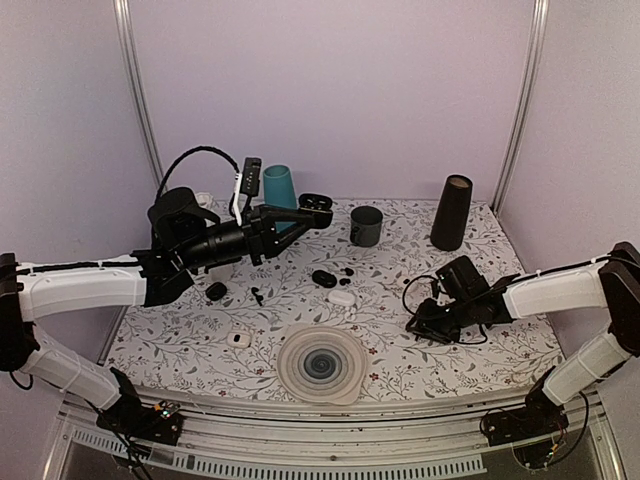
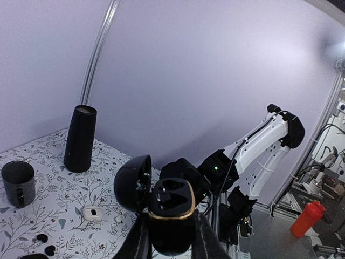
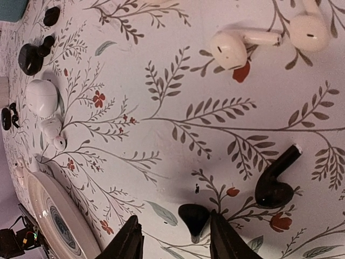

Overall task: Insert the wireless bluetooth earbuds into the charging case
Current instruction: Pick up the left earbud from the center of the board.

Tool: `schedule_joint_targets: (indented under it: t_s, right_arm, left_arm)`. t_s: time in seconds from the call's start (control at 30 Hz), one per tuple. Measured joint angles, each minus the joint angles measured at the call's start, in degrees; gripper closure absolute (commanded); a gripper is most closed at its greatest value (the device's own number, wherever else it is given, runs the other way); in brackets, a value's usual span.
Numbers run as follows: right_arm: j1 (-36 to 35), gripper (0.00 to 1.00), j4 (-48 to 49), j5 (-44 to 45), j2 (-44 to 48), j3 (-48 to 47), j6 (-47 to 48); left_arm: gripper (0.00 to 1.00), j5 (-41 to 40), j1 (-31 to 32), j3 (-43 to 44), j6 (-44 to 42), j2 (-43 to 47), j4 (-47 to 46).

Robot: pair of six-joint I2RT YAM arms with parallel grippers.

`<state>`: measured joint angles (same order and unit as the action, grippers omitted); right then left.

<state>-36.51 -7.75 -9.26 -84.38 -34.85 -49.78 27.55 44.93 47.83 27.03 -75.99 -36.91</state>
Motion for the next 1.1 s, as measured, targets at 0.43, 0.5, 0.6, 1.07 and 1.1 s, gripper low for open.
schedule_joint_targets:
  t_s: [0.43, 0.5, 0.6, 1.07, 1.1]
  right_arm:
    - [-1.9, 0.58, -2.84, 2.97, -0.04, -1.22, 3.5]
    - [-2.01, 0.58, -3.45, 3.67, -0.04, -1.22, 3.82]
    - [-2.05, 0.59, -4.02, 4.87, -0.04, -1.36, 4.44]
    - [-2.08, 0.62, -7.74, 8.26, -1.7, -6.29, 9.99]
    - [-2.08, 0.62, -8.07, 8.46, -1.9, -6.58, 10.47]
  left_arm:
    - [1.0, 0.0, -0.02, 0.0, 0.0, 0.0, 0.0]
    - [1.0, 0.0, -0.02, 0.0, 0.0, 0.0, 0.0]
    - [1.0, 0.02, -0.02, 0.0, 0.02, 0.0, 0.0]
    - [1.0, 0.04, -0.07, 0.0, 0.11, 0.0, 0.0]
    - [1.0, 0.02, -0.07, 0.0, 0.22, 0.0, 0.0]
